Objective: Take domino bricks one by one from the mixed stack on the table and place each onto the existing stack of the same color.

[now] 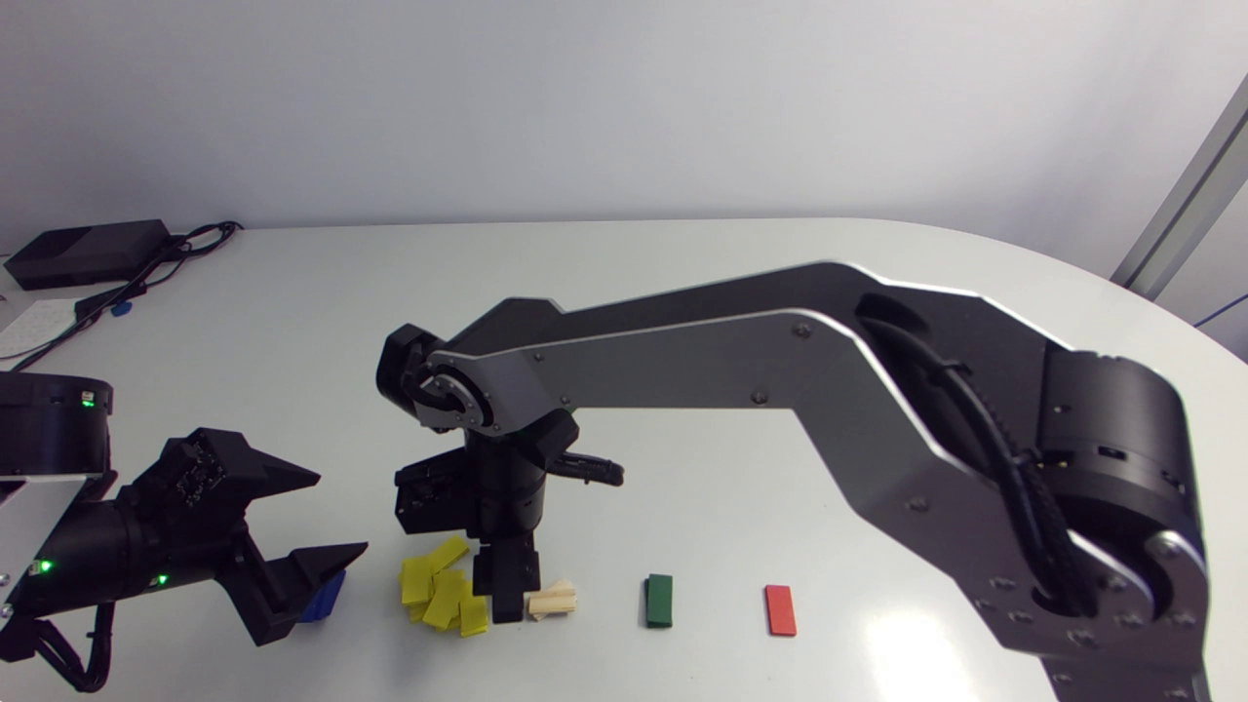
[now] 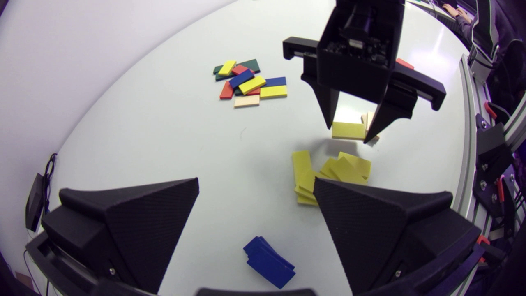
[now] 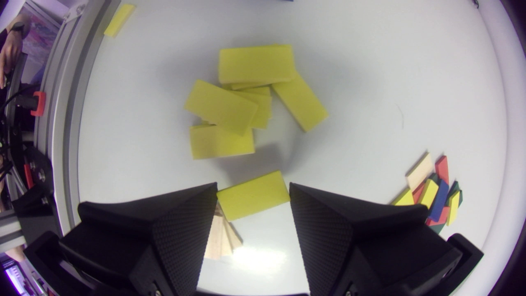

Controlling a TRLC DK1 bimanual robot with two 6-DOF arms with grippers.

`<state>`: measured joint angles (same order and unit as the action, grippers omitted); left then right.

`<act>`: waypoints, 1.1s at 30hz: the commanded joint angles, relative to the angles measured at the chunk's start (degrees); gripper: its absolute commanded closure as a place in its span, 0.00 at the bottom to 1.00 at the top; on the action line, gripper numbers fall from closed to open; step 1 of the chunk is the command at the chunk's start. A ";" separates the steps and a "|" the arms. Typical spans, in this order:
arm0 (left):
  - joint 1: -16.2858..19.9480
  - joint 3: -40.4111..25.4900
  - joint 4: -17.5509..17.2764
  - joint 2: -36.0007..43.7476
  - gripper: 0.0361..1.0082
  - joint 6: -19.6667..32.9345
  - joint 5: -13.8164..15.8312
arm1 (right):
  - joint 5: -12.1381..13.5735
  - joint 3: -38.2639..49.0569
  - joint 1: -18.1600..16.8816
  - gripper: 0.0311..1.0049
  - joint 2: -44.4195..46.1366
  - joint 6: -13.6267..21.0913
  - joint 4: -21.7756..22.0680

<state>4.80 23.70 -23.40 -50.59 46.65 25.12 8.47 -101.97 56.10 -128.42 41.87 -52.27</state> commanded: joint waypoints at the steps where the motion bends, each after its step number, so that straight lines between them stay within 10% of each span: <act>1: -0.40 -1.47 -0.95 1.37 0.02 -1.39 0.28 | -0.65 1.43 1.21 0.64 1.86 -4.34 -0.02; 33: 0.30 -1.99 -5.17 6.64 0.02 -0.77 0.19 | -1.09 -3.93 3.23 0.64 -2.45 -13.57 -1.08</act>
<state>4.86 22.39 -28.64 -42.76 46.41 25.10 7.86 -105.60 59.64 -130.26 29.52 -52.51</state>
